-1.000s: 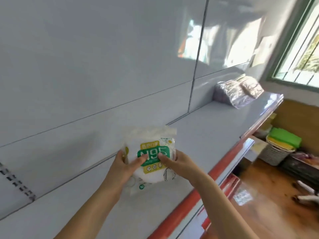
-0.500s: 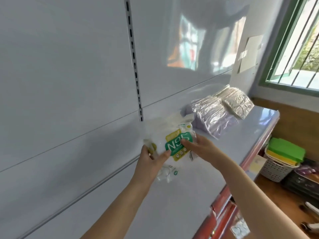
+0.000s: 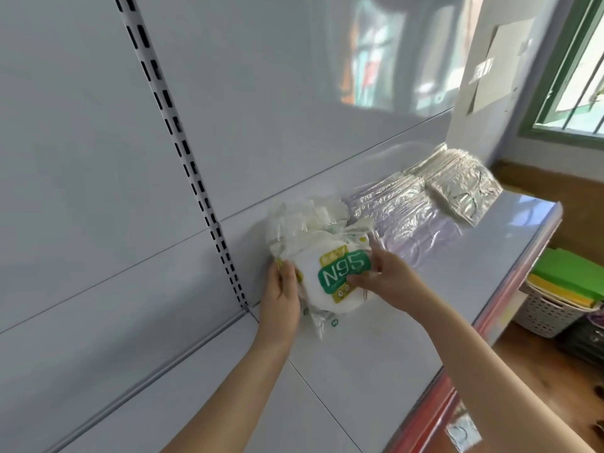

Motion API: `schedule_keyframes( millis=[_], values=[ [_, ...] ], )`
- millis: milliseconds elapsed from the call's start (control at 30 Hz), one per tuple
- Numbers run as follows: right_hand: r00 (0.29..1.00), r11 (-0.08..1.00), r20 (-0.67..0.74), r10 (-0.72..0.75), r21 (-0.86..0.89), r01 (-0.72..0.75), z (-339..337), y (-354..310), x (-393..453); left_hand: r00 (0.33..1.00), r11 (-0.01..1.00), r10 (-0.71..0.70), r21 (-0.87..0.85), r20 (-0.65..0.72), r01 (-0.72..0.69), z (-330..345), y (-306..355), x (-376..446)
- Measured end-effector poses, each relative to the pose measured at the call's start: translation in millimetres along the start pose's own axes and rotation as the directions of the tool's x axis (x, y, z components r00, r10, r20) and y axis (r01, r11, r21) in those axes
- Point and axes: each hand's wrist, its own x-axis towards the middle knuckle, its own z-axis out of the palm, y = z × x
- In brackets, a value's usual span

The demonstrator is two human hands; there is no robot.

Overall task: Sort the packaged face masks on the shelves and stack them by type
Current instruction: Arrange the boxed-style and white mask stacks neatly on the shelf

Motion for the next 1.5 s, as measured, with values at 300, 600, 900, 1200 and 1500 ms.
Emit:
schedule_keyframes(
  millis=[300,600,900,1200,1500],
  values=[
    [0.997,1.000,-0.078,-0.002,0.029,0.004,-17.0,7.1,-5.0,0.994,0.971,0.014,0.241,-0.109,0.013,-9.3,-23.3,12.7],
    [0.932,0.954,-0.358,0.059,-0.255,-0.158,-0.2,-22.9,-14.4,0.993,0.937,0.095,0.342,-0.070,-0.065,-21.7,-10.3,8.1],
    [0.799,0.800,-0.043,-0.600,-0.056,0.598,163.4,-193.3,-47.9,0.955,0.732,0.273,0.669,-0.119,-0.126,-166.9,-5.4,-84.6],
    [0.620,0.683,0.288,-0.729,0.259,0.683,381.1,-327.2,-213.8,0.796,0.796,0.230,0.579,-0.560,0.177,-396.2,-22.5,-281.0],
    [0.544,0.694,0.431,-0.720,0.456,0.558,600.9,-443.0,-418.6,0.581,0.896,0.183,0.378,-0.793,0.234,-622.1,-48.9,-501.2]
  ],
)
